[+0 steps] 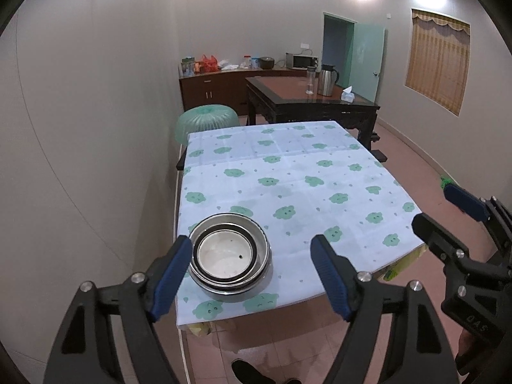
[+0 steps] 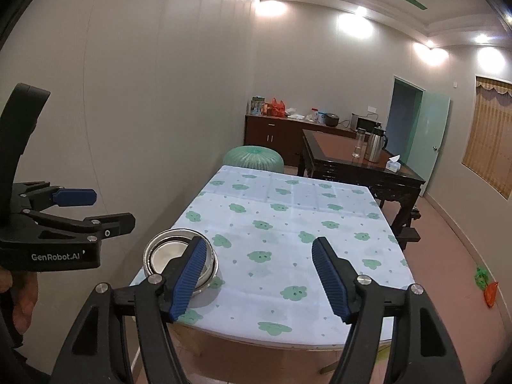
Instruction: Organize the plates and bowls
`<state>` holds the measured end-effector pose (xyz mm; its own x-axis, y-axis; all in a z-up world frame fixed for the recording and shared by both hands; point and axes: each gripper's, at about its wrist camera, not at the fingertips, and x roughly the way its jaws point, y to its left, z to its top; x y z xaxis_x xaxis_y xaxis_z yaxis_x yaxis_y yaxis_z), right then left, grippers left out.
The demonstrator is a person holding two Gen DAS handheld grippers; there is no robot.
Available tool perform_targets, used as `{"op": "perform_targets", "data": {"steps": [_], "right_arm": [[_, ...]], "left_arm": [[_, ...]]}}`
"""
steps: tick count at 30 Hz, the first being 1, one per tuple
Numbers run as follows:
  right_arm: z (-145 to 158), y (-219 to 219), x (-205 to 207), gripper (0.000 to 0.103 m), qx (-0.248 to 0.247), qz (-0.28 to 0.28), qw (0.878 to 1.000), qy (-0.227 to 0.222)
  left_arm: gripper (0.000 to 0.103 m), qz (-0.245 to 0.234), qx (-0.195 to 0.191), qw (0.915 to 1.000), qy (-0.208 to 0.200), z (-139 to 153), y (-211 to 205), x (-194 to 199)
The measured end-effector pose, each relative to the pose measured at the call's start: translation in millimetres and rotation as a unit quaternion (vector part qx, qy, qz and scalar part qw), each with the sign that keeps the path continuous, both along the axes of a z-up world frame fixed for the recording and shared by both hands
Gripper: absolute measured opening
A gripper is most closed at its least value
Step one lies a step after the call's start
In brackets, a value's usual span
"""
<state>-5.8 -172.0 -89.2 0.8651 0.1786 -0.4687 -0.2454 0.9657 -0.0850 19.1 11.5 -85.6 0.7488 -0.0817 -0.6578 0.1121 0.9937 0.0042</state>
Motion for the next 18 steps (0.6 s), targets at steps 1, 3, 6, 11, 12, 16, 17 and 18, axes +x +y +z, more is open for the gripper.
{"op": "perform_targets", "data": {"steps": [1,3,6,11,12,16,17,18], "right_arm": [[1.2,-0.2,-2.7,0.070,0.003,0.001,1.000,-0.002],[3.4,0.9,-3.3,0.071,0.005,0.000,1.000,-0.007],[6.9,3.7,-7.5,0.070,0.007,0.002,1.000,-0.016],[10.0,9.0,-11.6,0.071,0.005,0.003,1.000,-0.026],[11.6,9.1,-13.2,0.071,0.006,0.002,1.000,-0.029],[16.8,9.6,-17.9,0.071,0.005,0.000,0.999,-0.040],[17.4,9.5,-18.4,0.071,0.006,0.000,0.999,-0.040],[17.7,9.2,-19.7,0.071,0.006,0.000,0.999,-0.041]], "left_arm": [[0.077,0.001,0.002,1.0000,-0.003,2.1,0.3,-1.9],[0.078,0.001,0.002,1.0000,-0.009,5.5,2.0,-5.1],[0.078,0.002,0.001,0.9999,-0.013,8.4,5.5,-6.0],[0.078,0.004,0.000,0.9998,-0.020,13.3,9.9,-8.7],[0.078,0.003,-0.001,0.9997,-0.022,14.8,10.5,-9.7],[0.078,0.002,-0.002,0.9997,-0.026,16.9,9.1,-10.6],[0.078,0.001,-0.001,0.9996,-0.027,17.2,8.2,-10.8],[0.078,0.000,-0.001,0.9996,-0.027,17.6,8.3,-10.8]]}}
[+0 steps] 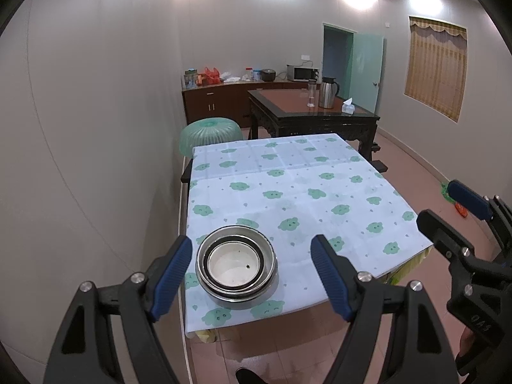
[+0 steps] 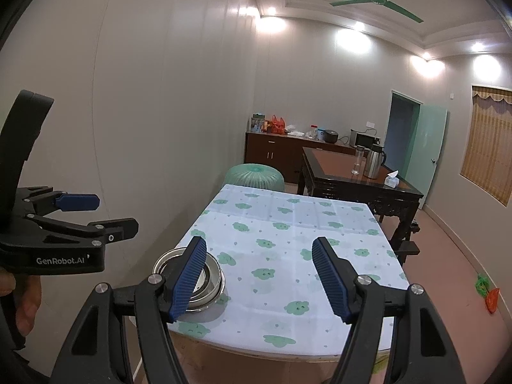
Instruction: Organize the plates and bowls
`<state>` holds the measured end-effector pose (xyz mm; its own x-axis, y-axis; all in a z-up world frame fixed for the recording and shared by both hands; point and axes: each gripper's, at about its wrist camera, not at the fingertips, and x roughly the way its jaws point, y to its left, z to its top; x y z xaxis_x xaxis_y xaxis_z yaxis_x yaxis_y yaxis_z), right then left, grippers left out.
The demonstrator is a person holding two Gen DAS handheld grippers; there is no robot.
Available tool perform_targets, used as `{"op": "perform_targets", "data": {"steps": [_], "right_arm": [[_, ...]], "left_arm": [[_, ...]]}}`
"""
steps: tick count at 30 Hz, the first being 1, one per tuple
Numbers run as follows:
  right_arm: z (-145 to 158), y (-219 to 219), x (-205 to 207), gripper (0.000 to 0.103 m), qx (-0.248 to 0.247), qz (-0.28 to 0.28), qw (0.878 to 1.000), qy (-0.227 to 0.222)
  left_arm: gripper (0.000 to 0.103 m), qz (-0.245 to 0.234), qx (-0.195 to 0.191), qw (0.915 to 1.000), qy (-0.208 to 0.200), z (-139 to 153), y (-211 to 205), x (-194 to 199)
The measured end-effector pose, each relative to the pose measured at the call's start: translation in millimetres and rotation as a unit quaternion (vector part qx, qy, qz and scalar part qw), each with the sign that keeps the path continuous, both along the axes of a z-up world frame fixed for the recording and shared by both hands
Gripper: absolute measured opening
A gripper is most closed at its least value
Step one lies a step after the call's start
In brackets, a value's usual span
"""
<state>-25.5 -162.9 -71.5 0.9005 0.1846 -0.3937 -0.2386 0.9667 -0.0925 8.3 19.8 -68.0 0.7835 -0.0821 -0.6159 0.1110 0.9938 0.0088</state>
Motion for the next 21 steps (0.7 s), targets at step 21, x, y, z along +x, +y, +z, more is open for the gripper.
{"op": "perform_targets", "data": {"steps": [21], "right_arm": [[13.2,-7.7,-4.9,0.071,0.000,-0.004,1.000,-0.028]], "left_arm": [[0.091,-0.003,-0.004,0.9999,-0.011,11.1,-10.3,3.4]]}}
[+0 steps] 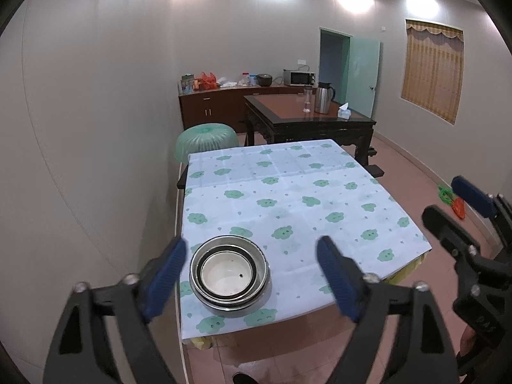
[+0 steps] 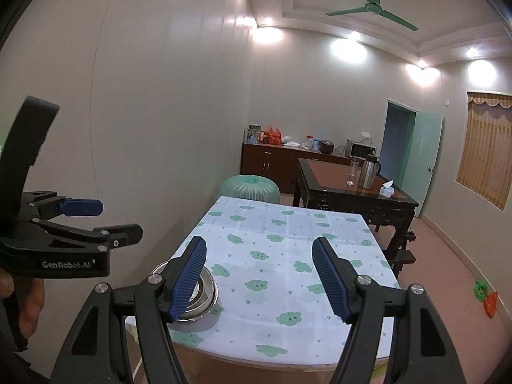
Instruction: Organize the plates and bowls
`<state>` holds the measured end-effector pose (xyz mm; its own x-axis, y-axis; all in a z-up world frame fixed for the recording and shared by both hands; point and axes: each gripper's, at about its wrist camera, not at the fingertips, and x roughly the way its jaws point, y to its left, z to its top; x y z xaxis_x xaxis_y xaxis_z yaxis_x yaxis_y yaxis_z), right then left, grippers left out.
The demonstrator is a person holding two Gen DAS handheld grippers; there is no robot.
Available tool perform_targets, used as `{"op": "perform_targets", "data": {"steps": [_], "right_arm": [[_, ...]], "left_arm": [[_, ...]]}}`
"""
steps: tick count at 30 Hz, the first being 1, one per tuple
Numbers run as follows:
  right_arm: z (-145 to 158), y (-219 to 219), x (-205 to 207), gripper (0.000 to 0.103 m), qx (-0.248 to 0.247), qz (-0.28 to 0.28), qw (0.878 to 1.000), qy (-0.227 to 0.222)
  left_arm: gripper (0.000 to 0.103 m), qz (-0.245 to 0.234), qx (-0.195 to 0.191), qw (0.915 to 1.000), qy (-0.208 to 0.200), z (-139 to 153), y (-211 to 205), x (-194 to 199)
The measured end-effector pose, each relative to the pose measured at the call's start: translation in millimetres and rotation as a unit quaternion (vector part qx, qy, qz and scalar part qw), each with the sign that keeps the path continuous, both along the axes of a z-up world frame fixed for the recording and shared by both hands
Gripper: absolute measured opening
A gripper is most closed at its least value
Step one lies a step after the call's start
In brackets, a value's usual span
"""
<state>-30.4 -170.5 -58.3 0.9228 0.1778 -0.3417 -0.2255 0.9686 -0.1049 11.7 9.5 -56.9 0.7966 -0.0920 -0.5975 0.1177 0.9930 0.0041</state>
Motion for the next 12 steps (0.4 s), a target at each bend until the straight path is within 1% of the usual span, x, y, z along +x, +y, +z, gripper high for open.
{"op": "perform_targets", "data": {"steps": [8,12], "right_arm": [[4.1,-5.4,-2.6,0.071,0.002,-0.004,1.000,-0.029],[4.1,-9.2,4.0,0.071,0.005,-0.007,1.000,-0.027]], "left_arm": [[0.092,0.004,0.007,0.9999,-0.011,-0.7,-6.4,8.8],[0.092,0.001,0.010,0.9999,-0.009,-2.3,-10.7,14.0]]}}
